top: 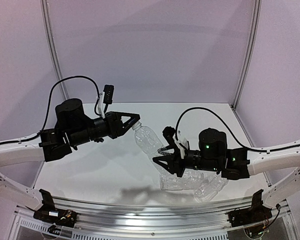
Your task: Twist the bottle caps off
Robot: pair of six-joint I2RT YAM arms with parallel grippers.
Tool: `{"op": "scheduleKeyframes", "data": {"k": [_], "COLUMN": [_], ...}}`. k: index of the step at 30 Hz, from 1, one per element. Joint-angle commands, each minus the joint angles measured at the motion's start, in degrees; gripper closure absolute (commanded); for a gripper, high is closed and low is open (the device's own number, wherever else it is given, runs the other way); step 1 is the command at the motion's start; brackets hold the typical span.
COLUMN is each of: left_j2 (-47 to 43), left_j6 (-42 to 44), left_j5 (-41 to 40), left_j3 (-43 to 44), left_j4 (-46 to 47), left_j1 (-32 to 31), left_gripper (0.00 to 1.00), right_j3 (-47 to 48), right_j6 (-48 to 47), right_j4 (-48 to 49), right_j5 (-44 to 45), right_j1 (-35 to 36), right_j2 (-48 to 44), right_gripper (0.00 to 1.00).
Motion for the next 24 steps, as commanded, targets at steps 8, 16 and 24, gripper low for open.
{"op": "scheduleKeyframes", "data": {"k": [8, 16, 24], "left_j2": [-6.0, -13.0, -11.9], "left_j6": [7.8, 11.6, 10.0], "left_j5": [1.6, 17.1, 30.7], "left_j3": [-1.3, -5.0, -6.5], "left_j4": [-5.7, -3.6, 4.7], "left_j1": [-0.2, 5.0, 5.9], "left_gripper": [0.30, 0.09, 0.22], "right_j3": [0.8, -1.3, -1.9], "right_j6": [2.2, 2.2, 2.0], "right_j4": [-0.2, 3.4, 6.2], "right_j5": [-2.5, -13.6, -22.2], "right_j1": [-0.7, -0.7, -0.7], "right_j2": [-0.6, -3.6, -3.6], "right_gripper": [0.89, 0.92, 0.93]}}
